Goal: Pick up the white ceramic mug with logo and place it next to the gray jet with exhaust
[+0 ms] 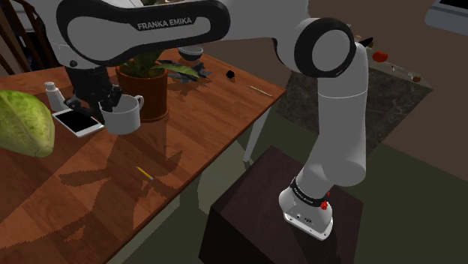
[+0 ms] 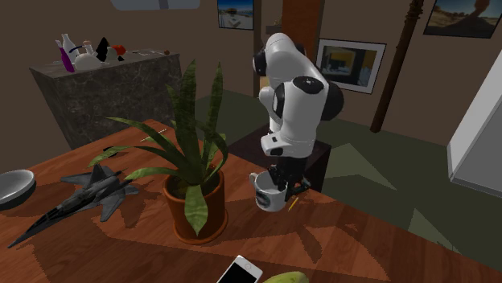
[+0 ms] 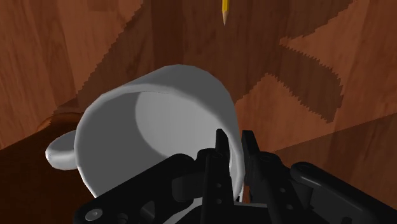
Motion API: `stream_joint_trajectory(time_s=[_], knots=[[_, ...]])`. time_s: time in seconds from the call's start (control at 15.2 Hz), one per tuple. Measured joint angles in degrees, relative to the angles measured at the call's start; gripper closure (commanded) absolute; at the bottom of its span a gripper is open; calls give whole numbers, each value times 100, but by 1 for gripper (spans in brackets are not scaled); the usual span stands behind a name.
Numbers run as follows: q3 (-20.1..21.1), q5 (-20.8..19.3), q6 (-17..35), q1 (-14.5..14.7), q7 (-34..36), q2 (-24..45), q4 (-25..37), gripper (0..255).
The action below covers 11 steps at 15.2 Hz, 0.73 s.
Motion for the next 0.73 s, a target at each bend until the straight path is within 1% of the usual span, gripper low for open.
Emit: stream_joint_trajectory(time_s=[0.73], knots=[[26, 35, -785, 96, -97, -13, 789, 255]])
